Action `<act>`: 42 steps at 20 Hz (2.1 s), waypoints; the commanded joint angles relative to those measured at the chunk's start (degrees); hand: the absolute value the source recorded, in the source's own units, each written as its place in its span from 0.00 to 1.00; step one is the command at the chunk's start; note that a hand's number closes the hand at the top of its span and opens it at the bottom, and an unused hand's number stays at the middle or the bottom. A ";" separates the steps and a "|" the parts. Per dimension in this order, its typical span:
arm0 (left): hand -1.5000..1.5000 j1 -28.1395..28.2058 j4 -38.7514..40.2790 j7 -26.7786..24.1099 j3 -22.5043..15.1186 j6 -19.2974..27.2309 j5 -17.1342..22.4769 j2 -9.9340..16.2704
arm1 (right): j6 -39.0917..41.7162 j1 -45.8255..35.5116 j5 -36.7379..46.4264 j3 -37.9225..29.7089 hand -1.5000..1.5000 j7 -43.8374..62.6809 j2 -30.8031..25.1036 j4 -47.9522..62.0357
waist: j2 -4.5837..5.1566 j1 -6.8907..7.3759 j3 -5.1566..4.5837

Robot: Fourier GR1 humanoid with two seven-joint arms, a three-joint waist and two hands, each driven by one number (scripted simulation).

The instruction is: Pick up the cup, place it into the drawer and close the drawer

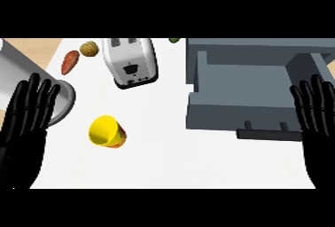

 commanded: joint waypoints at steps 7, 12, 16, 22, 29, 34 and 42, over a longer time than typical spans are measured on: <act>0.00 0.36 4.88 0.60 -5.63 26.19 -6.62 -5.73 | 3.01 -1.99 -3.89 3.58 0.00 3.03 1.38 2.16 | -0.51 -2.90 -1.42; 0.00 -2.47 7.01 0.97 -15.25 36.65 -10.21 -5.79 | 2.76 -2.45 -3.92 1.78 0.00 4.02 0.86 2.46 | -0.76 -2.76 -1.34; 0.00 -6.12 9.17 1.12 -11.36 35.54 -8.31 -5.81 | 2.86 -3.45 -4.12 1.27 0.00 4.42 1.25 2.20 | -0.76 -2.64 -1.33; 0.00 -9.92 10.39 5.08 -13.69 39.34 -12.05 -5.82 | 2.63 -6.55 -4.13 0.66 0.00 6.89 1.29 3.06 | -0.76 -2.59 -1.34; 0.00 -5.70 11.37 1.35 -8.61 35.44 -7.72 -5.54 | 2.24 -7.02 -3.67 1.34 0.00 5.58 2.72 4.79 | -0.76 -2.51 -1.34; 0.00 -4.24 11.37 2.93 -14.63 41.93 -9.80 -5.80 | 4.42 -5.62 -6.54 -2.42 0.00 6.26 0.17 1.51 | -0.80 -2.60 -1.33; 0.00 -0.46 17.50 -3.53 -11.37 41.20 -4.39 -5.81 | 2.20 -9.26 -3.03 -0.19 0.00 4.88 2.45 6.50 | -0.74 -2.47 -1.35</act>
